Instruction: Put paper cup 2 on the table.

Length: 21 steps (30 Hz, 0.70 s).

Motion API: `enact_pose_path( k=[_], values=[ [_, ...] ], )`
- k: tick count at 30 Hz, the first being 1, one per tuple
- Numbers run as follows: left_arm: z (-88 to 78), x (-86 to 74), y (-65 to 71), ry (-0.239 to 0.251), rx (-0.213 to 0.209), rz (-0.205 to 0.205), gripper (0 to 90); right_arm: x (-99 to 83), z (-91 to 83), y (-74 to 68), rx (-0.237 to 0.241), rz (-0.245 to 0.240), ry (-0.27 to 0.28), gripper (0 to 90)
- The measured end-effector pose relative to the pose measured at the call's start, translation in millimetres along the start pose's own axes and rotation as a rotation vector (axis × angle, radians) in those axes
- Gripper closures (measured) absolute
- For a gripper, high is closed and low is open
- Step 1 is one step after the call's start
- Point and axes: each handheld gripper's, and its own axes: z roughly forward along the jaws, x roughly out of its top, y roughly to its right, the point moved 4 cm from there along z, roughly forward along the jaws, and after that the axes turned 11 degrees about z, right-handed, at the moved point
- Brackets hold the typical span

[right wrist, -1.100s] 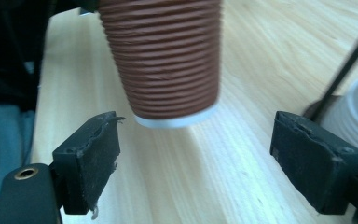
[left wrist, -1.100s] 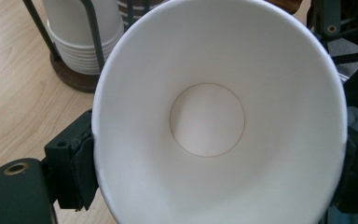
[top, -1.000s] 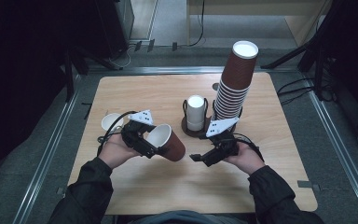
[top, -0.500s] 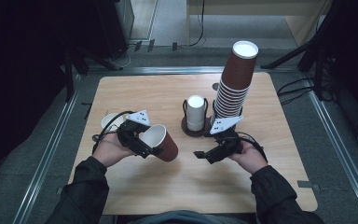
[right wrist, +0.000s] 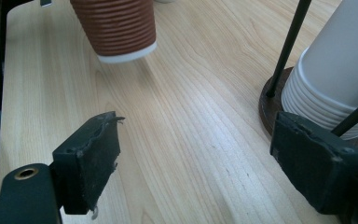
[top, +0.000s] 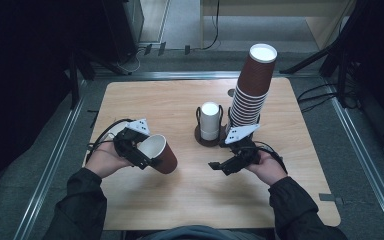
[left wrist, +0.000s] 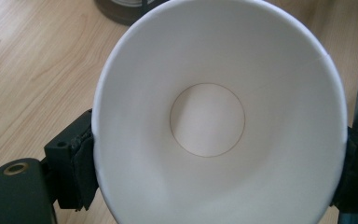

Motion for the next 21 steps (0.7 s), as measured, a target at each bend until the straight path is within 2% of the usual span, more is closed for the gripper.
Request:
enact_pose_path(
  k=[5, 10, 17, 21],
  values=[
    [-7.6, -11.1, -6.1, -0.026, 0.035, -0.018, 10.7, -0.6, 0.8, 0.5, 0.0, 0.003, -0.004, 15.9],
    [-12.8, -23.1, -9.1, -0.052, 0.045, -0.023, 10.7, -1.0, 1.8, 0.7, 0.001, 0.003, -0.012, 16.0],
    [-20.3, -39.0, -11.4, -0.072, 0.063, -0.05, 10.6, -1.3, 1.9, 1.1, 0.003, 0.005, -0.012, 15.9],
    [-21.6, -48.8, -9.6, -0.112, 0.066, -0.048, 10.4, -1.6, 2.0, 1.7, 0.004, 0.003, -0.011, 16.0]
  ],
)
